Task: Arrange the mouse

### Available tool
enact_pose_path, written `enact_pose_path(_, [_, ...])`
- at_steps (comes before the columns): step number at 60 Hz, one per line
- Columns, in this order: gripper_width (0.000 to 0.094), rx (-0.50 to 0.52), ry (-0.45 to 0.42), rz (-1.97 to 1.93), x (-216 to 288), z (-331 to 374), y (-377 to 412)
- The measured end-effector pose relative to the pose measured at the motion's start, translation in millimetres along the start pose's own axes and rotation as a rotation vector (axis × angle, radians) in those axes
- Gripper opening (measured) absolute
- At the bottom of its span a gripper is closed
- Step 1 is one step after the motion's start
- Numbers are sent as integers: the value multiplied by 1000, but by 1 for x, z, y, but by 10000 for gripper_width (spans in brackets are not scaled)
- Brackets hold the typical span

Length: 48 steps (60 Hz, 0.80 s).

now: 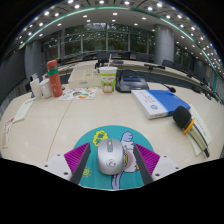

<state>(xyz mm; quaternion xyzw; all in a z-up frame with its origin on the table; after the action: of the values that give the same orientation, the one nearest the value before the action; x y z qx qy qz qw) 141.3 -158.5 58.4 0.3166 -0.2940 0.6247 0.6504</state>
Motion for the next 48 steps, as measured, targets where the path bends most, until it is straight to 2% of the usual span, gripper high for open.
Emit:
enact_pose_path(2, [837,-9,-4,-2,4,11,1])
enact_pose_path(6, [864,-26,-27,5,16,41,4])
enact_pose_path(21, [857,-50,-106,39,39,186,30])
enact_pose_path(36, [857,-56,-166,79,6,318,51])
enact_pose_path(48, [858,-32,-163,60,-25,371,54])
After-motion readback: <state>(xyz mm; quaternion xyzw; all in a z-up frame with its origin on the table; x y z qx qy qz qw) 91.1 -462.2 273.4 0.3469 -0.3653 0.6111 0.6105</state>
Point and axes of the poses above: the point between the fingertips, and its own axes, seen from behind it with the camera up: y to the left, x up, z backward, against the way the camera looks, the point moved 8 cm from there along z, backward, against the way the camera looks, and after that the axes turned 5 degrees about x, right-handed, at the moved point
